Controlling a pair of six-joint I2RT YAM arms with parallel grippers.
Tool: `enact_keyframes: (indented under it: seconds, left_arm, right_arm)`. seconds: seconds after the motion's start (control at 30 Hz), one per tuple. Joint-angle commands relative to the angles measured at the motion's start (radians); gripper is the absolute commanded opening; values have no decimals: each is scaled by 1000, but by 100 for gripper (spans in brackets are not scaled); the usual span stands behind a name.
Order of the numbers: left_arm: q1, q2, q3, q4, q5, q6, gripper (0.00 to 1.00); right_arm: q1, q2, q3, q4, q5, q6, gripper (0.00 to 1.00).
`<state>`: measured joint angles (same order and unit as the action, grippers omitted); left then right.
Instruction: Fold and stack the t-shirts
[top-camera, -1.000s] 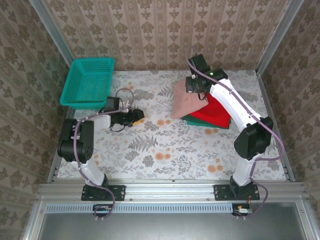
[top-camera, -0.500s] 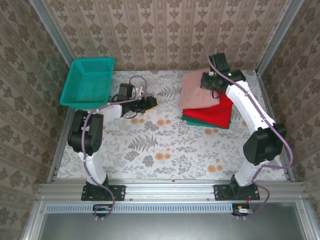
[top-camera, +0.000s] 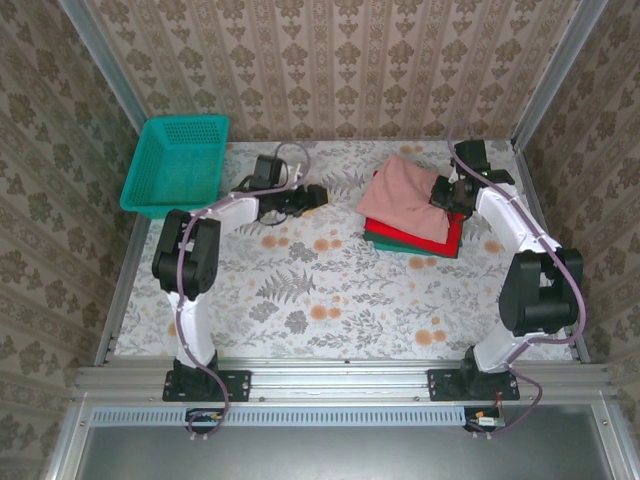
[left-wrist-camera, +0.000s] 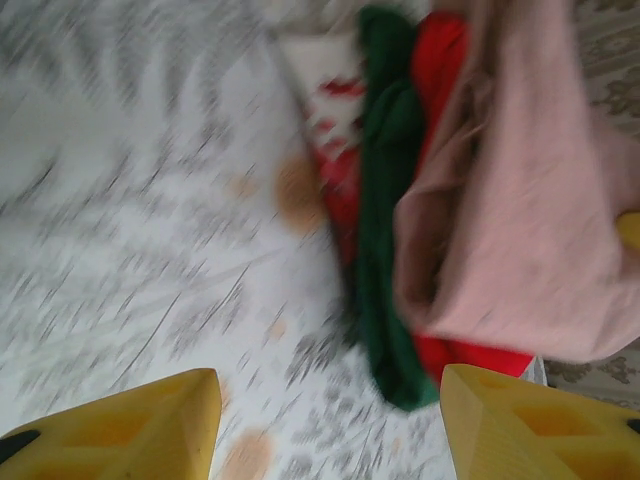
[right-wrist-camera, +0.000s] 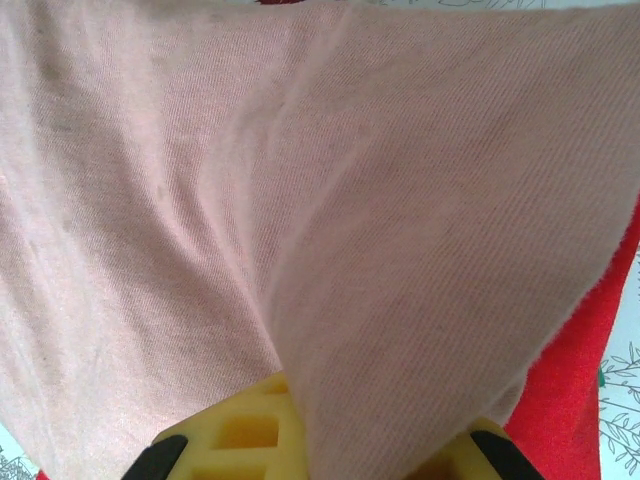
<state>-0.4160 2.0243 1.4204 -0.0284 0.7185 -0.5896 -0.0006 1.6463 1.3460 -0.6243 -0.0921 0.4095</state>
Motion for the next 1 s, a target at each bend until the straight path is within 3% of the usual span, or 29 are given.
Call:
enact_keyframes:
  seconds: [0.0, 0.13, 0.27, 0.53, 0.63, 0.8, 0.97]
  left_arm:
    - [-84, 67, 162, -82, -65, 121, 64]
    - [-136, 209, 331, -148, -65, 141, 66]
    - [-176, 270, 363, -119, -53, 141, 67]
    - [-195, 280, 305, -30, -31, 108, 65]
    - [-196, 268, 289, 7, -20, 103, 59]
    - [-199, 266, 320, -37, -18, 127, 53]
    - [-199, 235, 328, -86, -58, 155, 53]
  right_arm:
    - [-25, -19, -9, 14, -38, -42, 0]
    - [-48, -14, -6, 6, -68, -73, 0]
    - [-77, 18, -5, -4, -82, -119, 0]
    - [-128, 144, 33, 1, -78, -143, 10]
    - [-130, 164, 43, 1, -86, -145, 13]
    - [-130, 147, 54, 5, -115, -140, 13]
    - [-130, 127, 64, -11, -138, -146, 14]
